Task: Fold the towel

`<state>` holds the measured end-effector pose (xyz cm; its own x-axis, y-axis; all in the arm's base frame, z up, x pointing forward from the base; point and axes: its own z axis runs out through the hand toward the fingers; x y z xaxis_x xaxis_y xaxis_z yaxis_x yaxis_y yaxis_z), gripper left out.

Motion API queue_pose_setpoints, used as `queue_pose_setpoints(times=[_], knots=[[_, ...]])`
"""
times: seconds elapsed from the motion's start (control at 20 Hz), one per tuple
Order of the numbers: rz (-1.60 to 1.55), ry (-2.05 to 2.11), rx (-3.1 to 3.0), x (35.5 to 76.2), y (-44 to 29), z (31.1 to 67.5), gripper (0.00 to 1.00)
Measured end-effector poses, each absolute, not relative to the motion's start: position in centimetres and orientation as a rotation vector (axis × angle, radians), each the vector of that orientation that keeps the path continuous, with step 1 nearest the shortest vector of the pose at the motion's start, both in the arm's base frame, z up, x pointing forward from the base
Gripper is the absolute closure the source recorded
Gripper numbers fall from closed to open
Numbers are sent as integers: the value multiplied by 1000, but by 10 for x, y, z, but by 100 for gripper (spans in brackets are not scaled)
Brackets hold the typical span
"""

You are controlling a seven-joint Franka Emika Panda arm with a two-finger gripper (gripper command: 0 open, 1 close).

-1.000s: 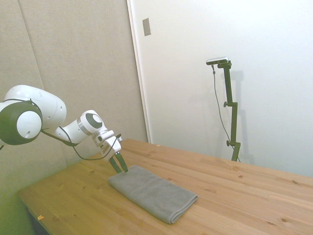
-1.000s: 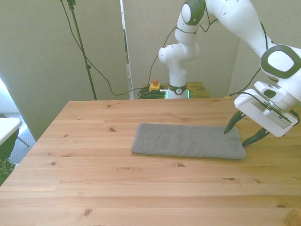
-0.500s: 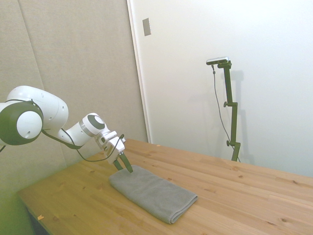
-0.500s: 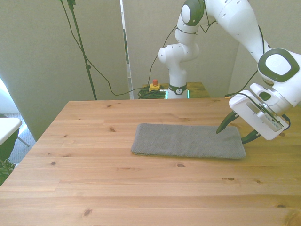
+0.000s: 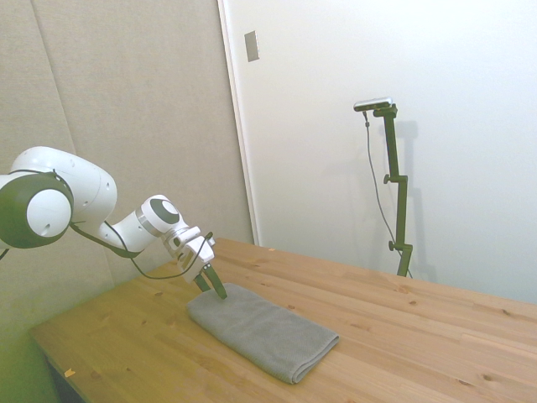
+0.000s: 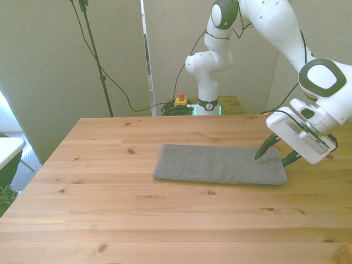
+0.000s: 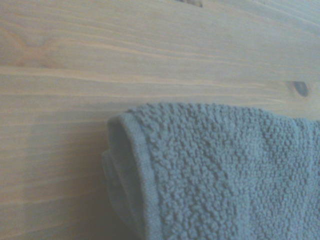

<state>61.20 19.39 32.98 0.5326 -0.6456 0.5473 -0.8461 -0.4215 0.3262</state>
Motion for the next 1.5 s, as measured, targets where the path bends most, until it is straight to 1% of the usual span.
queue_pose_setpoints(times=[0.45, 0.7, 0.8, 0.95, 1.15, 1.3, 1.5], knots=[[461, -1206, 2234, 609, 195, 328, 100], [466, -1228, 2245, 607, 191, 338, 100], [478, -1253, 2265, 606, 186, 354, 100], [516, -1309, 2312, 596, 169, 398, 100], [567, -1386, 2353, 570, 131, 454, 100], [596, -1439, 2357, 554, 90, 478, 100], [618, -1510, 2356, 540, 21, 497, 100]])
